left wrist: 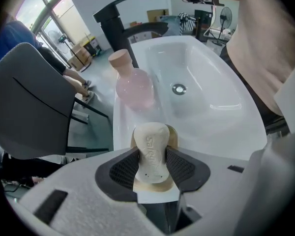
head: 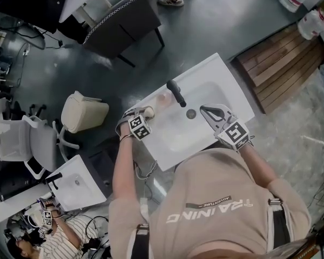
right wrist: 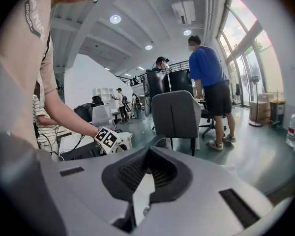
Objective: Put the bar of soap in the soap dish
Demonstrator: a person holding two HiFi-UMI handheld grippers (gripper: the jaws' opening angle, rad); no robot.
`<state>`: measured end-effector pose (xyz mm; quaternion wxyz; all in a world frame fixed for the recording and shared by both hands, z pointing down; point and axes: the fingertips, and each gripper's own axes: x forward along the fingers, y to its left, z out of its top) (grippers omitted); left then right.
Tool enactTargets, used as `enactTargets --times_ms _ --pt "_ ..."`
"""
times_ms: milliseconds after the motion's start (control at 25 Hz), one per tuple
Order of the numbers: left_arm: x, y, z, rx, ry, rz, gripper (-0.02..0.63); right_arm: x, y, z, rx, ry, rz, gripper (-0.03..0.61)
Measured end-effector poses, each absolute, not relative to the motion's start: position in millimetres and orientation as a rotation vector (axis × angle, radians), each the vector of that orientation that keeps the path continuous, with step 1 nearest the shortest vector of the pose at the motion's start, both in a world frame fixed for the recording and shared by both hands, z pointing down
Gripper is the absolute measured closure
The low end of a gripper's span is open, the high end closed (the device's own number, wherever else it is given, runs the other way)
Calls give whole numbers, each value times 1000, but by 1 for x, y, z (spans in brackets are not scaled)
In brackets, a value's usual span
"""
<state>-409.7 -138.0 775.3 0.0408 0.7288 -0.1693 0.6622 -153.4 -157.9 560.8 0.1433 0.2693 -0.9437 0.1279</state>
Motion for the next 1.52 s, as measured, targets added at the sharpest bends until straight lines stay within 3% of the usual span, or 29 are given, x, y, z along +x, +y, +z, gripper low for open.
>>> enactTargets --times_ms 840,1120,1360,1520 --pt "-408 -136 761 2190 -555 2055 433 -140 -167 560 709 -2750 378 566" --pt "-390 -138 710 2243 -983 1635 442 -143 -160 555 635 -2767 350 566" --pt "-359 -126 664 2291 -1238 1206 574 -151 -156 548 562 -2793 312 566" --pt "-344 -117 645 2296 -1323 1050 597 -160 -156 540 521 -2819 293 566"
